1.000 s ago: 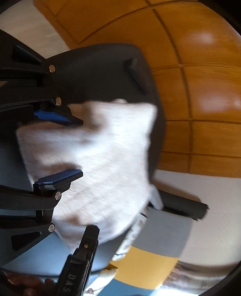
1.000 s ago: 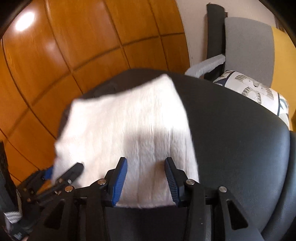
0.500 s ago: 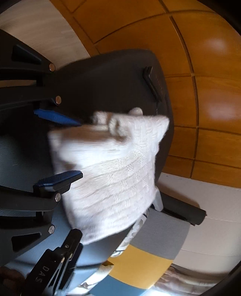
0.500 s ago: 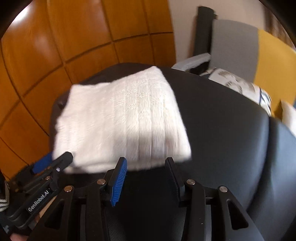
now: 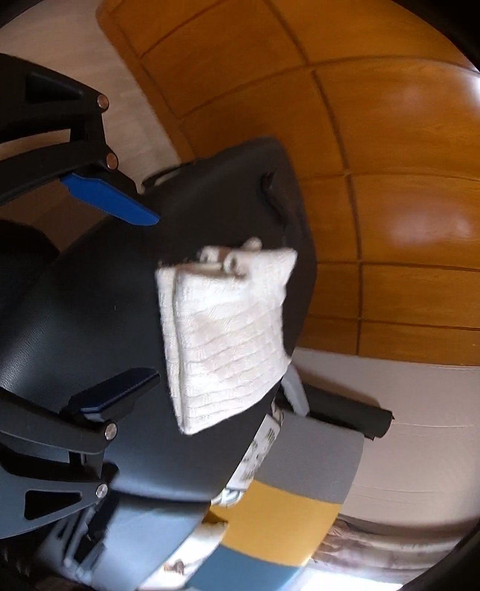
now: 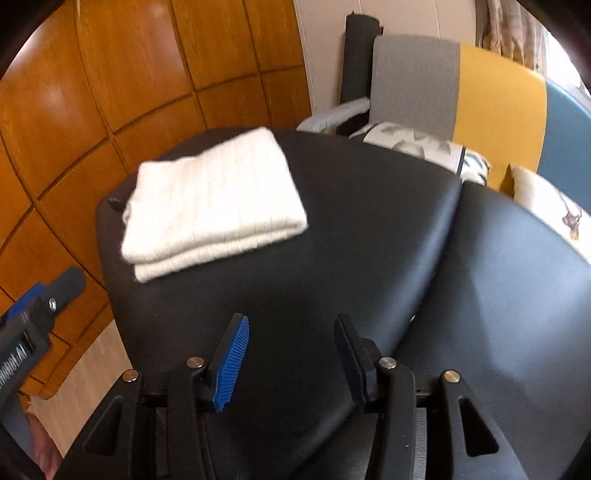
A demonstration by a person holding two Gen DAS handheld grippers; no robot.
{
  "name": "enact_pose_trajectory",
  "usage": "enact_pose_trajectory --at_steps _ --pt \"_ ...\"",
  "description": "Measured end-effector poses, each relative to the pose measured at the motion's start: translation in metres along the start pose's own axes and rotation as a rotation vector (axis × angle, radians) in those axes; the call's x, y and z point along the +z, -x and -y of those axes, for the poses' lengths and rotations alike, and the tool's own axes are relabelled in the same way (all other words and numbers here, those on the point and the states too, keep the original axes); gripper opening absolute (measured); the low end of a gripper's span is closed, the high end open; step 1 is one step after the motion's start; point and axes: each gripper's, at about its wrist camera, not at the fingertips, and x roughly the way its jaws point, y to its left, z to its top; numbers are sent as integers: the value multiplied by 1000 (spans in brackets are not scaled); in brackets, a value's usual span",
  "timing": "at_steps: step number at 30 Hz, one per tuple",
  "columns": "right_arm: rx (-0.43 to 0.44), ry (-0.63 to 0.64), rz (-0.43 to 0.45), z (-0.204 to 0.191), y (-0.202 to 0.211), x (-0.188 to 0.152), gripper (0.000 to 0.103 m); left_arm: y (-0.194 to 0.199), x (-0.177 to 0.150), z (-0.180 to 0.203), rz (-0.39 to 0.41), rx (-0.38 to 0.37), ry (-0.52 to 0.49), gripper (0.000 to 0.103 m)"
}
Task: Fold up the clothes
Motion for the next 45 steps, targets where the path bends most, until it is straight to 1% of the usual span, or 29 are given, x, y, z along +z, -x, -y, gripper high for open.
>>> enact_pose_trajectory --at_steps 1,5,8,11,16,22,26,29,33,41,45 --pt "-1 6 14 -1 5 2 49 6 0 2 13 6 -8 86" --pt "-4 30 67 -4 26 8 49 27 -3 4 64 27 -17 98" --pt "8 41 87 -8 35 8 49 35 -2 3 67 29 -13 102" --pt "15 53 91 -12 39 8 49 39 -3 -1 52 18 5 102" --pt "1 69 87 -18 39 7 49 37 -5 -6 9 9 21 102" --pt "0 94 92 -28 40 8 49 31 -5 -19 -24 35 68 102" --pt "2 104 92 -32 40 7 49 27 -5 -25 -41 74 87 102" --pt "4 105 85 -33 38 7 49 27 -5 -29 -44 78 105 102" --pt "5 101 79 -33 36 6 49 26 -5 -30 -48 65 106 102" --pt "2 88 74 -28 35 6 49 17 -9 -23 -94 26 104 102" --pt "1 78 68 -25 33 6 49 16 -10 -21 -83 17 104 102"
